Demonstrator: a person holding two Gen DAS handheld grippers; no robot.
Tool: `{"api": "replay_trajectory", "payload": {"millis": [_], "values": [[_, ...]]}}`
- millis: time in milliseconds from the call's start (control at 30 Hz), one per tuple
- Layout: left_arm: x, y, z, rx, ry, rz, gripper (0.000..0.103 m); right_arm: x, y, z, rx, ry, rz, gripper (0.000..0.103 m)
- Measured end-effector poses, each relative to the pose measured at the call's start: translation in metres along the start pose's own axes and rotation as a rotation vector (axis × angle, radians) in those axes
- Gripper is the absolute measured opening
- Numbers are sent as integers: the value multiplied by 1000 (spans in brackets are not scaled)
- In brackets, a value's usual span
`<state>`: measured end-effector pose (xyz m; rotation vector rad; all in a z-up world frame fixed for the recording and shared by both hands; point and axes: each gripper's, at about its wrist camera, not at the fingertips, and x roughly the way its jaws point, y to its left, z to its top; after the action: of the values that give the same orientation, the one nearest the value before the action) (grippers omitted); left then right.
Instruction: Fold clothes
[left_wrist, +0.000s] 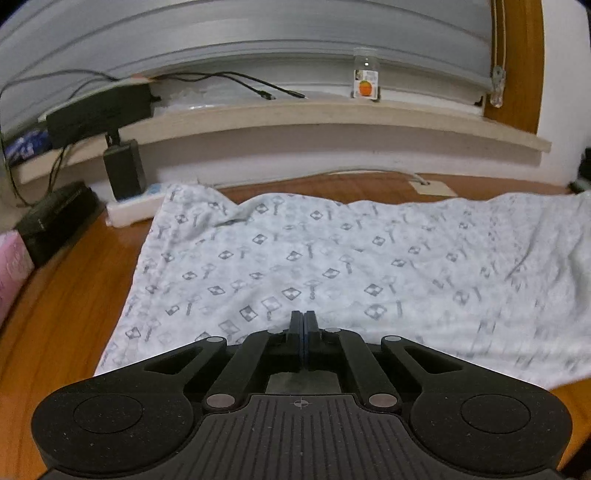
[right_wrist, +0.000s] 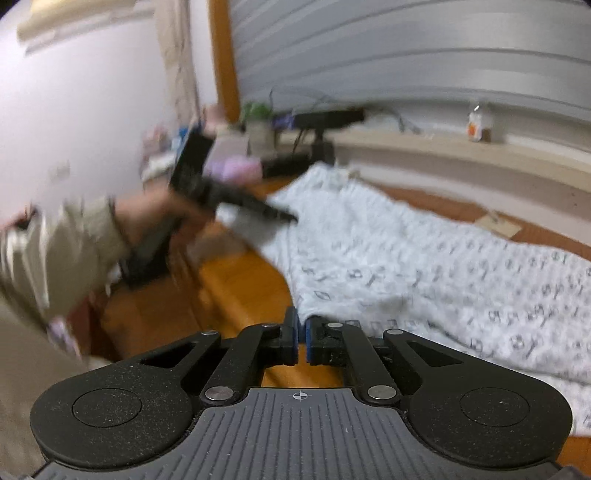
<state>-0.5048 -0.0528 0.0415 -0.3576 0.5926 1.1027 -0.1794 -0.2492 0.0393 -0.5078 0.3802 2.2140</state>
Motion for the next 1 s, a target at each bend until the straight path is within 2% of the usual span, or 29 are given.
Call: {"api": "replay_trajectory", "payload": {"millis": [67,167,233,400,500,533,567,600,800,1000], "values": [[-12,5,-3,-11,-29,38,23,2,-1,-5,7,5,-13,5],[-34,22,-11,-68,-65,76,38,0,-3,-5,14,-15,-22,7],[-41,35,-14,-90,-67,117,51,-1,-3,-3,12,-23,-27,10],[-35,56,-20,-118,-21,176,51,2,-6,-4,28,-37,-44,12],[-30,59,-22,-98,-14,196,41,3,-9,-6,51,-45,-51,11],[-30,59,-23,-91,-13,197,35,3,-9,-6,56,-48,-49,5],[-30,59,-22,-75,-3,205,28,3,-9,-6,64,-48,-35,5],[-32,59,-23,-61,8,219,27,3,-9,-6,73,-46,-16,5],[-46,65,-35,-71,22,249,27,-1,-1,-8,72,-47,31,5],[-44,56,-19,-42,-1,272,30,-11,-5,-4,66,-48,20,7]]}}
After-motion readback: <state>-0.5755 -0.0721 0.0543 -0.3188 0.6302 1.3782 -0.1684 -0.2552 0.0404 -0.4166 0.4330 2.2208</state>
